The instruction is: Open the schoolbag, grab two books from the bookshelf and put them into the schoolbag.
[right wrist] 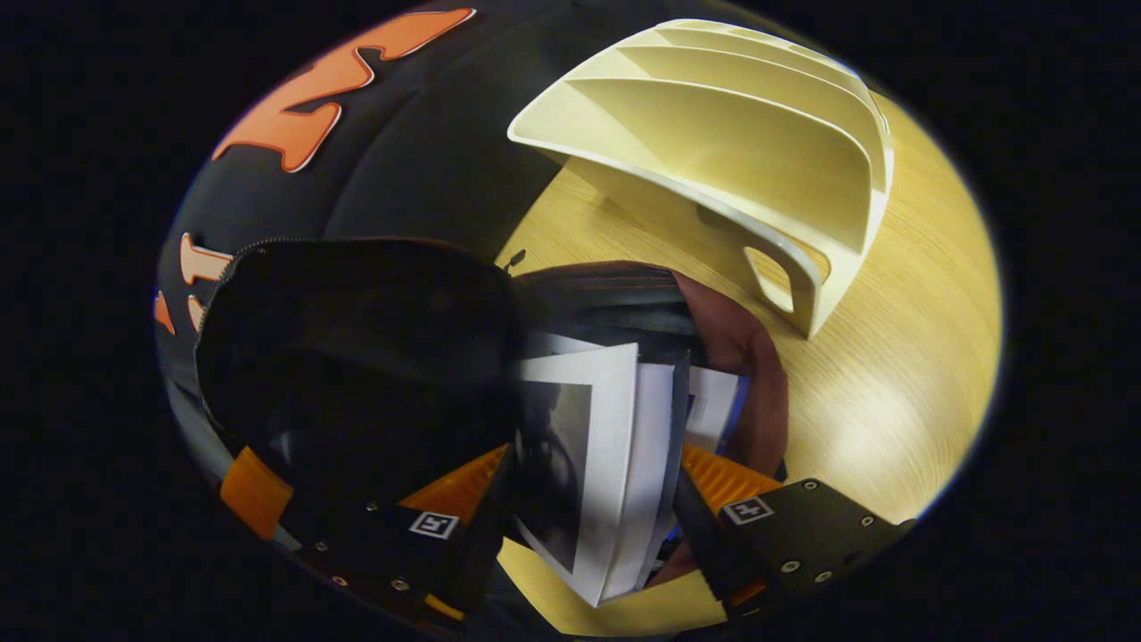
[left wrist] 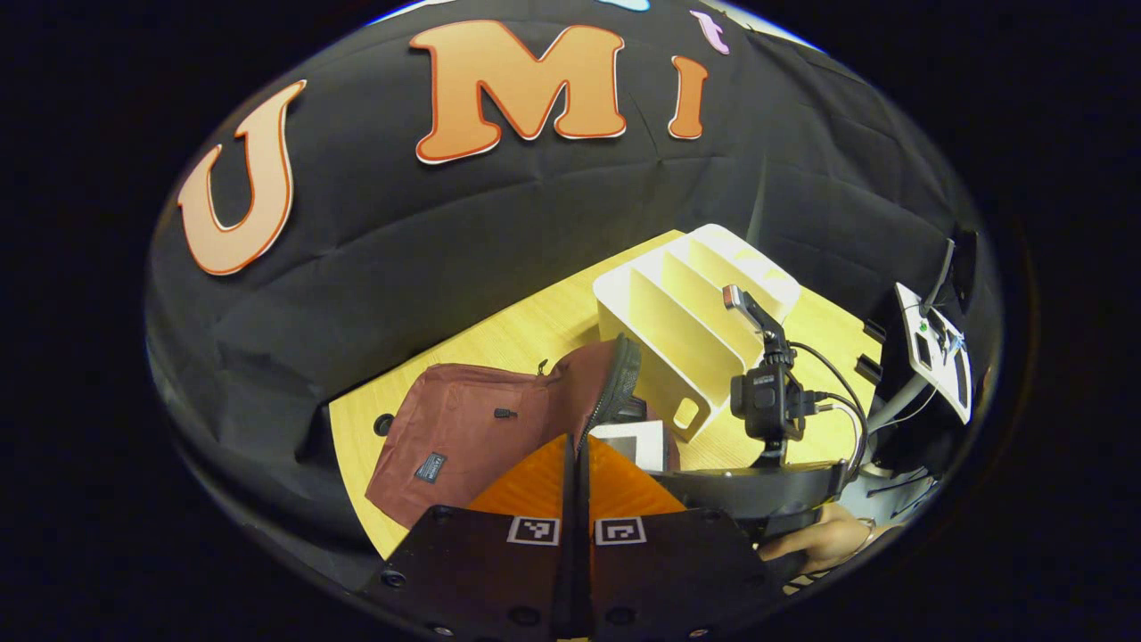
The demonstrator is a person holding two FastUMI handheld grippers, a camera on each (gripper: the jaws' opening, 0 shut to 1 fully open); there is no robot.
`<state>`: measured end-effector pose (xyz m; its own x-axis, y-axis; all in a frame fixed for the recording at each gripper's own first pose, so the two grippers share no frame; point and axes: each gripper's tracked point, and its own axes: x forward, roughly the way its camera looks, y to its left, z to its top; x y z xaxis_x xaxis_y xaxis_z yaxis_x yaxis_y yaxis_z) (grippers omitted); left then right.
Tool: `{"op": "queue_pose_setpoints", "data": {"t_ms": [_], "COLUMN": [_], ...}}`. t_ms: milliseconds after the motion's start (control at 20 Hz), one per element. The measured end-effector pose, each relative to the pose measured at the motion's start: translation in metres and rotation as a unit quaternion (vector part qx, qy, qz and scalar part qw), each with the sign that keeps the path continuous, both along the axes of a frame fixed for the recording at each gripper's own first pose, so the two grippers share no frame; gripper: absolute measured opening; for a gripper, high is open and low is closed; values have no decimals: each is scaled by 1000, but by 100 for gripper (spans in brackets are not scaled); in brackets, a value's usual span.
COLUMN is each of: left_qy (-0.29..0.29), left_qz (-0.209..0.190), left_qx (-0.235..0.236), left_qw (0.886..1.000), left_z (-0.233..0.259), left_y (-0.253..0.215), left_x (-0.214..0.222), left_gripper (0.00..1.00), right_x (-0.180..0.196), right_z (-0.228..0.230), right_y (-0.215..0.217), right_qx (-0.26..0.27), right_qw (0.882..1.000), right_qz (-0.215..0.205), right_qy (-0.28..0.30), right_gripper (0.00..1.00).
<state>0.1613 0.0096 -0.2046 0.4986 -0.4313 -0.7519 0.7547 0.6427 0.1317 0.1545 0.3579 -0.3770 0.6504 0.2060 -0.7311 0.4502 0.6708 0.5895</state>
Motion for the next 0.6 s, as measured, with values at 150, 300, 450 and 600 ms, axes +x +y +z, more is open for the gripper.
{"op": "queue_pose_setpoints", "data": {"t_ms": [150,300,450,600], "left_qy": [-1,-1,6,6], "left_qz": [-2,-1,6,28], "left_qx": [0,-4,-7,-9], "left_qw": [1000,1000,1000,1000], "left_z": [-1,-2,-5,-6], "left_y": [2,4,8,11], "left_x": [-2,-4,-8,-10], "left_gripper": [1,1,1,1], "right_x": [-4,-13,-27,-45], "right_z": [8,27,46,56], "right_y": [-26,-60,-95,-122], "right_qx": [-11,-42,-66,-80], "right_qw": [1000,999,998,996], "right_qz": [-5,5,7,24], "right_qy": [-1,-9,-14,-5], "right_gripper": [97,97,98,97]}}
